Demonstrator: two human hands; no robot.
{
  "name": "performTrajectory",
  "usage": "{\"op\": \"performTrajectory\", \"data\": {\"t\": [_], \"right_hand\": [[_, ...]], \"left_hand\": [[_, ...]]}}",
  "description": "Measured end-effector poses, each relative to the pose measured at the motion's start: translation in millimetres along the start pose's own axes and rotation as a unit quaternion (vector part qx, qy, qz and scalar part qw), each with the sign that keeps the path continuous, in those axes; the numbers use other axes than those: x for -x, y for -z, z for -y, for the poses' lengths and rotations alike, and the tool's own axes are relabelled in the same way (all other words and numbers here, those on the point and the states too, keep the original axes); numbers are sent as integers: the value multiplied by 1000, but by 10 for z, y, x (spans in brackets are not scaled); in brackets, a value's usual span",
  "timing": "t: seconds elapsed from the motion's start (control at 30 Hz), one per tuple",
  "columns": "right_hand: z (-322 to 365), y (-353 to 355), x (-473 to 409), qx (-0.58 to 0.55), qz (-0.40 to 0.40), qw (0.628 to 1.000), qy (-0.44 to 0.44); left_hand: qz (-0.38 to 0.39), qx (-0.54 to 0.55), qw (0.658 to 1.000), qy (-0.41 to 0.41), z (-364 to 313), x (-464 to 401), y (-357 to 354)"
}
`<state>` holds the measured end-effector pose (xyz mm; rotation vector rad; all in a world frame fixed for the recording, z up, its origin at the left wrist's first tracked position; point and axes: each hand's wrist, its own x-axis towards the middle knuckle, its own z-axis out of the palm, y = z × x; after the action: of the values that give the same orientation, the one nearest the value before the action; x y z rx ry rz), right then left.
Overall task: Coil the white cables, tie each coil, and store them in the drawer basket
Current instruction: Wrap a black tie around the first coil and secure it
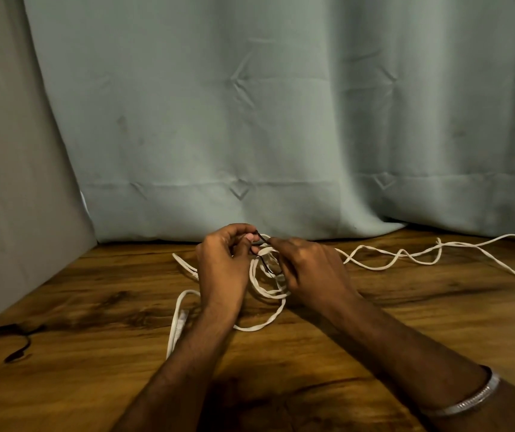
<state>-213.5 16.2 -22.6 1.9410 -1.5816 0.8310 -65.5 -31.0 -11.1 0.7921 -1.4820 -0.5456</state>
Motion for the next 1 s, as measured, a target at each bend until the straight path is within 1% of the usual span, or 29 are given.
{"op": "performTrajectory", "data": {"t": [0.2,0.37,0.5,0.63,0.83,1.0], "right_hand": [[32,13,10,35,0,999,26],[62,11,17,97,4,995,29],[66,-11,10,91,9,995,45],[66,3,10,93,13,995,42],[73,74,2,61,27,998,9],[87,79,0,67,41,997,-15]], "left_hand": [[0,-20,1000,12,-21,-4,3],[4,-88,996,17,-6,-11,13],[16,-89,995,41,3,-16,15],[27,-102,993,51,3,-23,18],[46,-110,992,50,-21,-13,23],[47,-91,994,46,-13,-29,19]]}}
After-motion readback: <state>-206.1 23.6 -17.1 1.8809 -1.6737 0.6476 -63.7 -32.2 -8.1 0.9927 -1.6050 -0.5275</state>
